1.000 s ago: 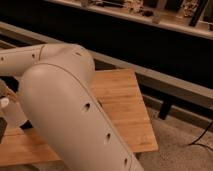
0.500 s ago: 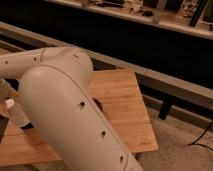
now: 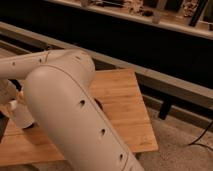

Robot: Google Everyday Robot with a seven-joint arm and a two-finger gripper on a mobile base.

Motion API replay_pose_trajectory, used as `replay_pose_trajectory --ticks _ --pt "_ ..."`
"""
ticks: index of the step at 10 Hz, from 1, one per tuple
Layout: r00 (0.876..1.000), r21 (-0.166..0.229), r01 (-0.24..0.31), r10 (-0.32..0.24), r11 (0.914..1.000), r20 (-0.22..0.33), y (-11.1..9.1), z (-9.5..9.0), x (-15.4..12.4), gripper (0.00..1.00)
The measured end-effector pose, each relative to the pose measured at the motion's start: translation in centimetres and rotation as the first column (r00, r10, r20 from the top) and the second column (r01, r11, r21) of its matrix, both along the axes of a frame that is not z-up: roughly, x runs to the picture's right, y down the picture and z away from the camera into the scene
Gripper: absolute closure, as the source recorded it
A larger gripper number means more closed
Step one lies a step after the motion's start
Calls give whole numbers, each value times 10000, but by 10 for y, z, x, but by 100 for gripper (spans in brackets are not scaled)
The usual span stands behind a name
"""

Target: Place the ceramic cup over the eraser

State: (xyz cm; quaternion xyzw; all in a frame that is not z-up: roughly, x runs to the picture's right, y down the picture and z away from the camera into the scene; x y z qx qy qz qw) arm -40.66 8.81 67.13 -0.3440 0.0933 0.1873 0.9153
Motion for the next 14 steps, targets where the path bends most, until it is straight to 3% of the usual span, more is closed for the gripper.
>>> replay_pose_trajectory --ticks 7,14 --pt "9997 -359 -158 151 9992 -201 8 19 18 100" --pt "9971 -1011 64 14 9949 767 48 37 12 100"
